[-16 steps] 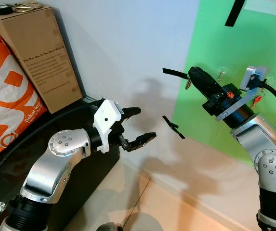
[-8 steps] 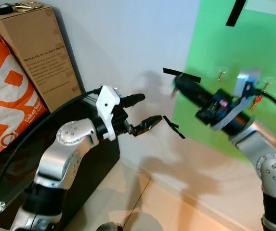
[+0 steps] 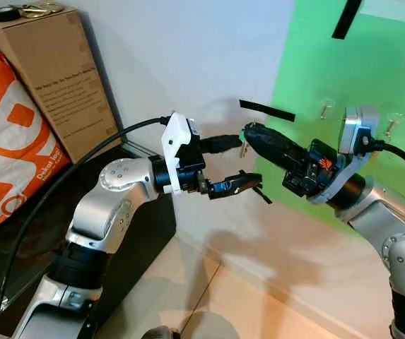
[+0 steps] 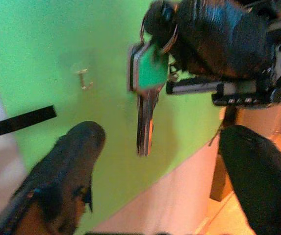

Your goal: Hang keys on a hook

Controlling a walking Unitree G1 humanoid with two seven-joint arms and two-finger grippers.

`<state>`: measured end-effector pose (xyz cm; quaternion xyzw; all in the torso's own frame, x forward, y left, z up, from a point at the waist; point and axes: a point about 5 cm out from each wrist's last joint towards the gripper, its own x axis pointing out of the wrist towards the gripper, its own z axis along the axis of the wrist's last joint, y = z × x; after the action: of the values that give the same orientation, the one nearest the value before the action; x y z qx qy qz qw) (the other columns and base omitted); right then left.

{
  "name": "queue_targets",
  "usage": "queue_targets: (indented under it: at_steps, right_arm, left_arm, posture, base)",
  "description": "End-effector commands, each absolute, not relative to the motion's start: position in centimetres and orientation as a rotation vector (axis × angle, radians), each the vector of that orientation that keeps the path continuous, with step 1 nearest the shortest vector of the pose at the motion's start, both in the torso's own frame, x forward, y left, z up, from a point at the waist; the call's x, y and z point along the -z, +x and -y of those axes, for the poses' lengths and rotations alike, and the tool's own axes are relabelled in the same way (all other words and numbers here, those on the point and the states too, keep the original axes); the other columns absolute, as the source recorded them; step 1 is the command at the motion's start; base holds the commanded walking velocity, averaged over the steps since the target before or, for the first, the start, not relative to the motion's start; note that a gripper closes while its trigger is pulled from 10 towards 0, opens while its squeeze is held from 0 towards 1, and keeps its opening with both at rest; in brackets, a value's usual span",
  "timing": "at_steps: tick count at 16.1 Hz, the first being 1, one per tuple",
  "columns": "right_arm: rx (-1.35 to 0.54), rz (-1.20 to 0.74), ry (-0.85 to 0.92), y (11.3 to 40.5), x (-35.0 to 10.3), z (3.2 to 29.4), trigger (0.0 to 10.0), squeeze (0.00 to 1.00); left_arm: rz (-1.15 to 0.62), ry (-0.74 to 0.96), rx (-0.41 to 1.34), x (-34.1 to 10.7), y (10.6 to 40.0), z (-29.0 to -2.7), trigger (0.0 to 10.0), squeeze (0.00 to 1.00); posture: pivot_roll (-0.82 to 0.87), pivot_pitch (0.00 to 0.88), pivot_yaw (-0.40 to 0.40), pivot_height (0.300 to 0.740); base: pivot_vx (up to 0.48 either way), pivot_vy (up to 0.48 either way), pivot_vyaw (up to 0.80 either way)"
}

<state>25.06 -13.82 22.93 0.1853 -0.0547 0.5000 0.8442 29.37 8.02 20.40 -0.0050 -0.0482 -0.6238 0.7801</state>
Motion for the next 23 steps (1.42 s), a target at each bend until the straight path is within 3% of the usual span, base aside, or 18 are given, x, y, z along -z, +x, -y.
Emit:
queue_targets:
  at_steps: [1, 6, 23]
  right_arm:
    - [-1.096, 0.116, 0.39, 24.59, -23.21, 13.52, 10.0, 0.0]
    - [-1.128, 0.096, 0.399, 23.97, -23.03, 13.4, 10.0, 0.0]
    - [-1.142, 0.091, 0.42, 23.8, -22.98, 13.18, 10.0, 0.0]
  left_arm:
    - [0.103, -0.017, 1.372, -20.64, 29.45, -7.95, 0.0, 0.0]
    - [0.144, -0.113, 1.364, -21.43, 30.09, -8.0, 0.0, 0.0]
    - [0.122, -0.081, 1.384, -21.18, 30.24, -8.09, 0.0, 0.0]
  posture:
    - [-0.04, 0.0, 0.063, 0.74]
    - [-0.05, 0.0, 0.068, 0.74]
    - [-0.04, 0.0, 0.068, 0.74]
  base:
    - [0.0, 0.0, 0.0]
    - [0.0, 0.0, 0.0]
    - [0.0, 0.0, 0.0]
